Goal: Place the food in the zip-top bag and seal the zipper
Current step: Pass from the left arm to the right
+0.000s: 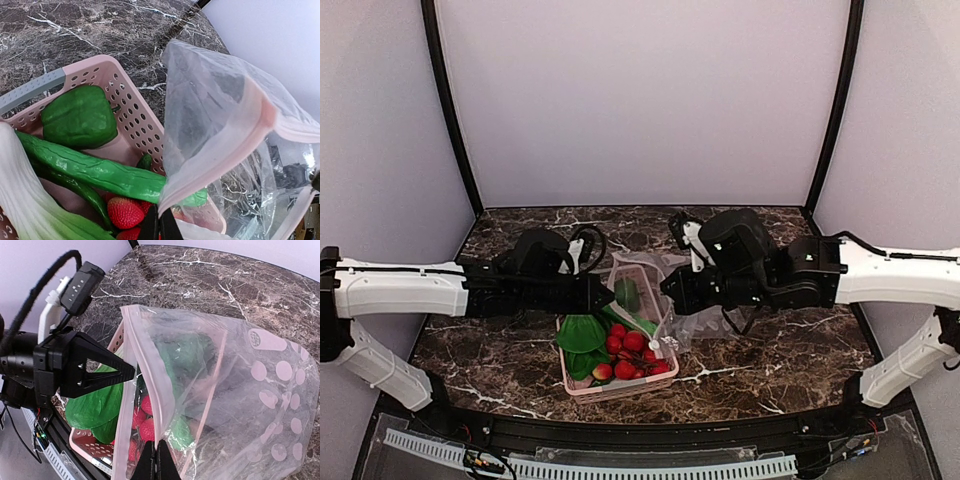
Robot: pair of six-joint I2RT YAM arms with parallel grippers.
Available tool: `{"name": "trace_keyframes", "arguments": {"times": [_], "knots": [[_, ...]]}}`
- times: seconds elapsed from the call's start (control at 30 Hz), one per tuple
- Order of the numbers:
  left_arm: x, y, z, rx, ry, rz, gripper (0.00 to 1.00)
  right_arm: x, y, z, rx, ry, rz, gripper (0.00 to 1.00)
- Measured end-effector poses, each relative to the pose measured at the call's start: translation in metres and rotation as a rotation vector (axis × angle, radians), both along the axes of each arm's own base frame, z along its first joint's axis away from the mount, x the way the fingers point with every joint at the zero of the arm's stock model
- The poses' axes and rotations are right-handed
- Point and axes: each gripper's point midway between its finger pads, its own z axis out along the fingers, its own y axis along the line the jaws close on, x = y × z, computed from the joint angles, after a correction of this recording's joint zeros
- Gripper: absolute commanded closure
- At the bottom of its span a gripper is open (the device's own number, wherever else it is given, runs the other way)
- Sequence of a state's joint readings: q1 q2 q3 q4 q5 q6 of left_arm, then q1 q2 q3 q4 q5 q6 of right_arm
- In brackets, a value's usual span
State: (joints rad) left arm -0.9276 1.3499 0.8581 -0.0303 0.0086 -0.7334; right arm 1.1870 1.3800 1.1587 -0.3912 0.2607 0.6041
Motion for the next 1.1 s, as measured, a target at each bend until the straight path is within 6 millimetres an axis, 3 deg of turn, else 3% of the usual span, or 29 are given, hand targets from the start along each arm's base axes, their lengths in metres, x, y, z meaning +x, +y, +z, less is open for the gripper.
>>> {"name": "trace_keyframes", "arguments": {"times": [0.23,0.5,0.6,0.7,0.83,0.97,1.1], "knots": [[0.019,-0.02,-0.002,0.058,-0.015,-0.008,0.99,-0.003,-0.01,0.023,0.022,-0.039,-0.019,1.0],[0.028,-0.035,-0.011,0.082,-0.011,-0.036,0.99,-0.001,-0.02,0.017,-0.018,-0.036,-0.066,1.0],[0.025,-0.039,-0.013,0.076,-0.003,-0.057,0.88,0.003,-0.025,0.015,-0.025,-0.033,-0.111,1.0],[0.023,-0.043,-0.011,0.06,-0.005,-0.088,0.6,0.007,-0.031,0.013,-0.031,-0.028,-0.157,1.0],[0.017,-0.05,-0.005,0.03,-0.006,-0.135,0.38,0.011,-0.038,0.006,-0.054,-0.02,-0.21,1.0],[0.009,-0.048,0.018,-0.015,-0.031,-0.158,0.31,0.016,-0.036,-0.002,-0.083,-0.015,-0.244,1.0],[-0.004,-0.026,0.054,-0.064,-0.076,-0.135,0.29,0.019,-0.033,-0.009,-0.106,-0.011,-0.256,1.0]]}}
